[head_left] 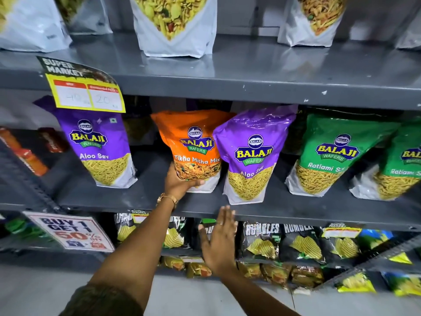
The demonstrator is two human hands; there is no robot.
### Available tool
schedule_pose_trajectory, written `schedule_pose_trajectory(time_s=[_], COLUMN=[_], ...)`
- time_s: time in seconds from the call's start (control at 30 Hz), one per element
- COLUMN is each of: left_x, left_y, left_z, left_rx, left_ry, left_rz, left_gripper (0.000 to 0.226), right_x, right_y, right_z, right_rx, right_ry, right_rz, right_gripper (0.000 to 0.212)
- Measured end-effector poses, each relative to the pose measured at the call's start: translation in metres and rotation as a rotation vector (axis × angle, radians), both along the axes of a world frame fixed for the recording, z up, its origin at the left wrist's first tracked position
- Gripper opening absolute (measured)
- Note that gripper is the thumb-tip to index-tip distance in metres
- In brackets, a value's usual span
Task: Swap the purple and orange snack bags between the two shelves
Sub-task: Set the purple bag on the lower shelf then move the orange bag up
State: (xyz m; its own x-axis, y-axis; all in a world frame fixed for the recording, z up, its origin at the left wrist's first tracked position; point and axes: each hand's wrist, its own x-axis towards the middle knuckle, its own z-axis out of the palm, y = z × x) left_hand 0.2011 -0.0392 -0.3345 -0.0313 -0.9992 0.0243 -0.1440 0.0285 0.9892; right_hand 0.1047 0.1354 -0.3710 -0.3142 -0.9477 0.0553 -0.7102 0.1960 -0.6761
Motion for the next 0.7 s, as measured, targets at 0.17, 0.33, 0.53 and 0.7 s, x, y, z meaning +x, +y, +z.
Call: schedule_pose_trajectory(time_s=[0.17, 0.33, 0.53, 0.7], left_x=[0.003, 0.022, 0.054, 0.071], left_y=[0.018, 0.031, 0.062, 0.117], left_z=[0.003, 0.005, -0.002, 0.013], left_rx=[-0.022, -0.021, -0.006, -0.008], left_ry=[-0.018, -0.016, -0.025, -0.076], left_rz=[0.142, 0.223, 0.290, 0.317], left_gripper=[0.089, 0.091, 0.096, 0.080], right_x=[-0.001, -0.024, -0.027, -0.029], right_y=[-0.029, -0.040, -0.041, -0.039], right_z=[-0.007, -0.017, -0.018, 0.010], right_rx=[0.072, 0.068, 0.121, 0.134], right_ry=[0.397, 0.663, 0.728, 0.232], right_rz=[0.210, 0.325, 0.327, 0.454], right_gripper=[0.061, 0.074, 0.085, 0.090])
